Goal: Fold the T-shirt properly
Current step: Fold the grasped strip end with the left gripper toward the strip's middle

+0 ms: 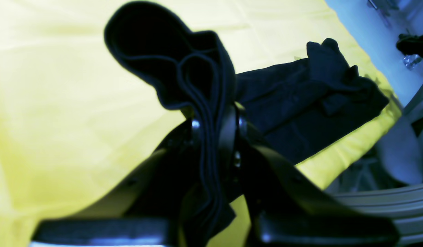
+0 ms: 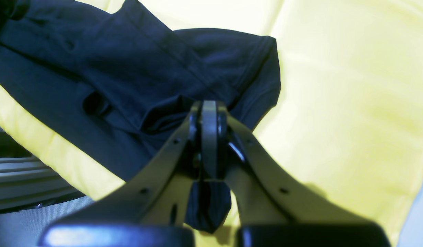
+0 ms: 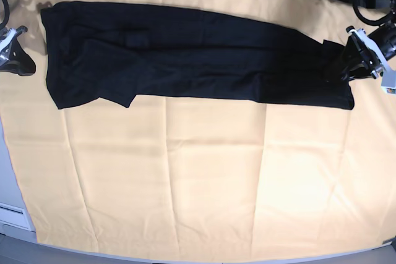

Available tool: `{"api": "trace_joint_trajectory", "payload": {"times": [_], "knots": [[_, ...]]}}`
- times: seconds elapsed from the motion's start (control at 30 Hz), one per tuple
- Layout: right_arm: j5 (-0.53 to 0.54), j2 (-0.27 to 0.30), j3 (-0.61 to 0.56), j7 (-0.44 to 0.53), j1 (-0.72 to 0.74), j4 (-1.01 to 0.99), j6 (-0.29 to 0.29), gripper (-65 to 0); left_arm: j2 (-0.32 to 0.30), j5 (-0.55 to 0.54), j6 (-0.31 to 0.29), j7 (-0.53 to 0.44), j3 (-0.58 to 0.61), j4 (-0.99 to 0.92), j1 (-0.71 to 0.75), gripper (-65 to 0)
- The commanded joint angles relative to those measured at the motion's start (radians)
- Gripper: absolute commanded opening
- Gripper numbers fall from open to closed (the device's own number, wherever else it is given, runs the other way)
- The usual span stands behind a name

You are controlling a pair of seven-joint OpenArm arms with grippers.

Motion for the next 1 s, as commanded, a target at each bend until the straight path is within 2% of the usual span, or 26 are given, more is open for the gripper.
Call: {"api": "trace_joint_trajectory", "payload": {"times": [0.0, 0.2, 0.3, 0.43, 0.53, 0.87, 0.97], "knots": [[0.017, 0.015, 0.011, 0.018, 0.005, 0.011, 0.001, -65.0, -0.003, -0.025, -0.007, -0.011, -0.010, 0.020, -0.006, -65.0], [0.017, -0.005, 0.011, 0.018, 0.005, 0.011, 0.001, -65.0, 0.099, -0.025, -0.006, -0.011, 0.012, 0.023, -0.016, -65.0], [0.017, -0.005, 0.011, 0.018, 0.005, 0.011, 0.001, -65.0, 0.129, -0.025, -0.007, -0.011, 0.041, 0.029, -0.023, -65.0], [0.014, -0.005, 0.011, 0.018, -0.007, 0.011, 0.001, -65.0, 0.159, -0.025, -0.008, -0.007, 0.100, 0.071, -0.023, -65.0], [0.014, -0.005, 0.011, 0.018, -0.015, 0.011, 0.001, -65.0, 0.187, -0.025, -0.039, -0.008, 0.158, 0.092, -0.023, -65.0], [0.018, -0.005, 0.011, 0.018, -0.020, 0.011, 0.001, -65.0, 0.316, -0.025, -0.039, -0.008, 0.332, 0.092, -0.101, -65.0], [0.018, -0.005, 0.011, 0.018, -0.023, 0.011, 0.001, -65.0, 0.348, 0.003, -0.039, -0.008, 0.374, 0.092, -0.116, -65.0]]}}
